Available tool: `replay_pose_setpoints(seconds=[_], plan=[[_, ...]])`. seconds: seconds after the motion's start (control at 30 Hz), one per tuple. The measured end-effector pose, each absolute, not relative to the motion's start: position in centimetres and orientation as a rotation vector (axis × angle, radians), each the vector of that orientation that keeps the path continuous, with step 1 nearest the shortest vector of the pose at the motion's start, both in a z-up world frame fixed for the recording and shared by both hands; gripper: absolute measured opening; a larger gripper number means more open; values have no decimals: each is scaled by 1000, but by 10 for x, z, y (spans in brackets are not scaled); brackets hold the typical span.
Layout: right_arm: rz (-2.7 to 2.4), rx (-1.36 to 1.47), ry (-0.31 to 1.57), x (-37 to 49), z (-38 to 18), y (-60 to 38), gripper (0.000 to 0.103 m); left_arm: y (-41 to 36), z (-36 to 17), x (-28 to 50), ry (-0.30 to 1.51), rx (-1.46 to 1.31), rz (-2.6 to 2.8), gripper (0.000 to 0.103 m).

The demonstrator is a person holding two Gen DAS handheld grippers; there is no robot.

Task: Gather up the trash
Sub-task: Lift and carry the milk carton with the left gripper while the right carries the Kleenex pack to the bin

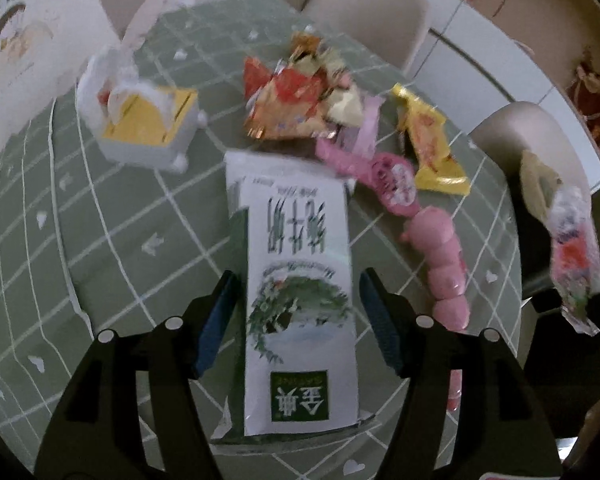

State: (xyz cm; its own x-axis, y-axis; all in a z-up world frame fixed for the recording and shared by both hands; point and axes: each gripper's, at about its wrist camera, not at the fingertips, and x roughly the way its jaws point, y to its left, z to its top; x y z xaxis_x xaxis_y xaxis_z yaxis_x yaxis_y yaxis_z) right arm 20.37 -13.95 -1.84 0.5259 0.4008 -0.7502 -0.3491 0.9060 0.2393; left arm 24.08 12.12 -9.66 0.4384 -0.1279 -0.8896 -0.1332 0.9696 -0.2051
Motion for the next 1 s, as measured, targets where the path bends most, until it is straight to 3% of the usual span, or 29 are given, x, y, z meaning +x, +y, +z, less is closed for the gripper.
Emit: replay_pose_setpoints(seconds=[0.07,0.43,1.0], plan=[[449,63,910,199,-19,-141,6,125,-100,237,1131,-287,0,55],[451,45,962,184,-43,-132,6,133,-67,193,1036,-347,-90,55],[469,43,680,189,71,-171,6,85,81,177,643,-235,-150,55]])
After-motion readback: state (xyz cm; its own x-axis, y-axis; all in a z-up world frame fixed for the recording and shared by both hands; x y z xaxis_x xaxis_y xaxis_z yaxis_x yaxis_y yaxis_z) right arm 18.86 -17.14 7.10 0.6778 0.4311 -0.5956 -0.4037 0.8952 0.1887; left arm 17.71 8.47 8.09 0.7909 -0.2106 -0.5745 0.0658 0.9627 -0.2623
